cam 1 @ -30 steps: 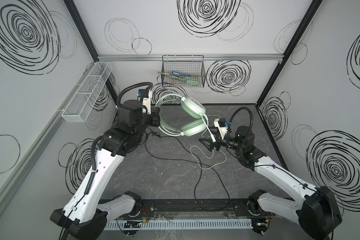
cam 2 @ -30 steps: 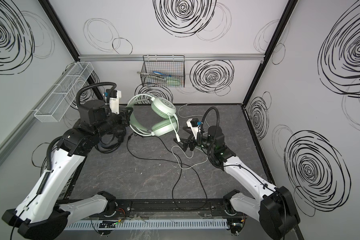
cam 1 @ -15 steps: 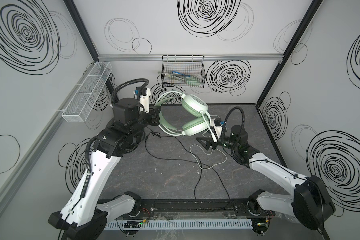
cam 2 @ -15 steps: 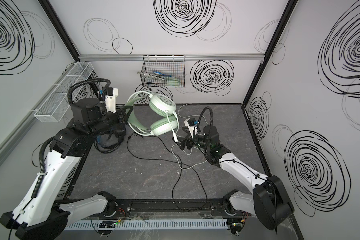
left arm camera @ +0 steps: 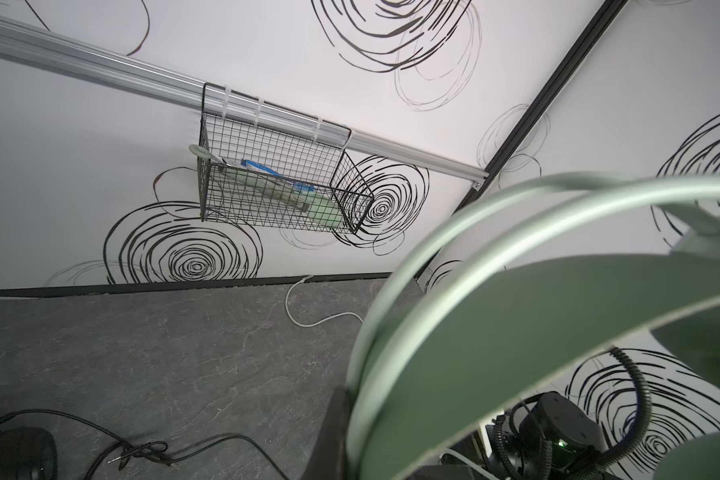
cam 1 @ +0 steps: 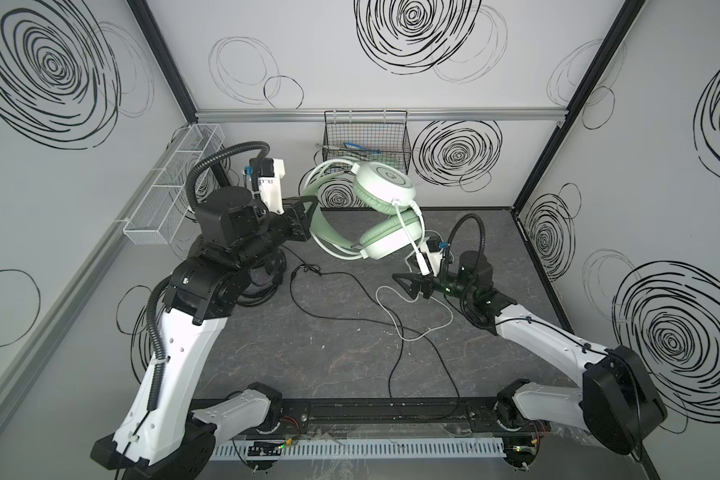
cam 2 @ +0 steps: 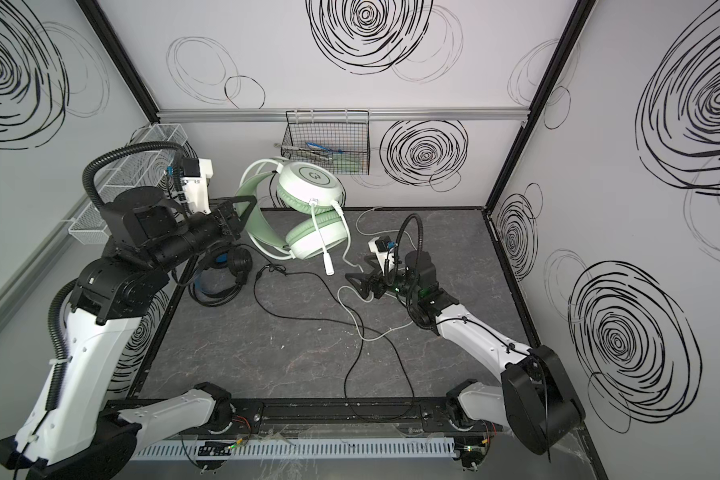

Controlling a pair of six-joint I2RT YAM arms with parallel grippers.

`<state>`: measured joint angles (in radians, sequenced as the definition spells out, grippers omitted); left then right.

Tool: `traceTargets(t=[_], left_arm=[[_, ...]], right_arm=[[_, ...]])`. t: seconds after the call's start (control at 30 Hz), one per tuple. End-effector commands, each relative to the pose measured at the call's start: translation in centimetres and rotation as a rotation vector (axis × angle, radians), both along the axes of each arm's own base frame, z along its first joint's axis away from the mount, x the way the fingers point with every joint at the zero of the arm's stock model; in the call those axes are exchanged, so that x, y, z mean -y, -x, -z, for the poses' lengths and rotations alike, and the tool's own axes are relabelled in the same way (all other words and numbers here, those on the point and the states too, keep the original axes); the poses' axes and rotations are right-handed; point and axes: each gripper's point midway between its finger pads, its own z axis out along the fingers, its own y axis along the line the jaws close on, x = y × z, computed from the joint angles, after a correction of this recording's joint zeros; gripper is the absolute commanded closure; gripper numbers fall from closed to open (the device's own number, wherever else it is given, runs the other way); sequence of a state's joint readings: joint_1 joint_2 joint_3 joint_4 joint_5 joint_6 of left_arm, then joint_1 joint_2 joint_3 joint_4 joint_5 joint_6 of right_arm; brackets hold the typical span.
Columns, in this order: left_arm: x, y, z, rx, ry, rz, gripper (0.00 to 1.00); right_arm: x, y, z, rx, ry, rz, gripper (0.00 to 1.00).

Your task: Wrap the headphones

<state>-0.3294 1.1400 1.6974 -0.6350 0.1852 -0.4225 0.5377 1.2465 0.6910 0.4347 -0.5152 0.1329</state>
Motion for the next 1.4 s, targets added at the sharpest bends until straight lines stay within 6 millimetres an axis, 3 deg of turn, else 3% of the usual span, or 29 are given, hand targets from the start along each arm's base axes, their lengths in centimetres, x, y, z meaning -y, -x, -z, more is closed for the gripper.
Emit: traceTargets(t=[0.0, 0.3, 0.6, 0.8, 0.87, 0.97, 1.27, 1.37], left_arm=[[-0.1, 1.2, -6.1, 0.140, 0.157, 0.041, 1.00], [-0.2, 2.1, -9.7, 0.200, 0.244, 0.077, 1.00], [-0.6, 2.2, -9.9, 0.198, 0.255, 0.072, 1.00], [-1.1, 1.9, -9.6, 0.193, 0.266, 0.059, 1.00], [-1.3, 1.9, -9.8, 0.198, 0.277, 0.059, 1.00], [-1.4, 1.9, -9.9, 0.201, 0.286, 0.065, 1.00], [-1.3, 1.7, -8.8, 0.176, 0.301, 0.070, 1.00], [-1.4, 1.9, -8.9, 0.181, 0.308, 0.072, 1.00]], right_arm=[[-0.2, 0.4, -0.5, 0.020, -0.014, -0.016, 0.10], [0.0, 1.0, -0.2, 0.012, -0.033, -0.018, 0.15], [0.2, 0.4, -1.2, 0.004, -0.057, 0.022, 0.31], [0.8, -0.1, -1.4, -0.009, -0.029, 0.062, 0.49], [1.2, 0.0, -1.0, -0.015, -0.027, 0.072, 0.48], [1.4, 0.2, -0.8, -0.024, -0.038, 0.077, 0.35], [0.8, -0.2, -3.8, -0.001, -0.115, 0.053, 0.27], [0.6, -0.2, -3.5, -0.015, -0.116, 0.051, 0.28]])
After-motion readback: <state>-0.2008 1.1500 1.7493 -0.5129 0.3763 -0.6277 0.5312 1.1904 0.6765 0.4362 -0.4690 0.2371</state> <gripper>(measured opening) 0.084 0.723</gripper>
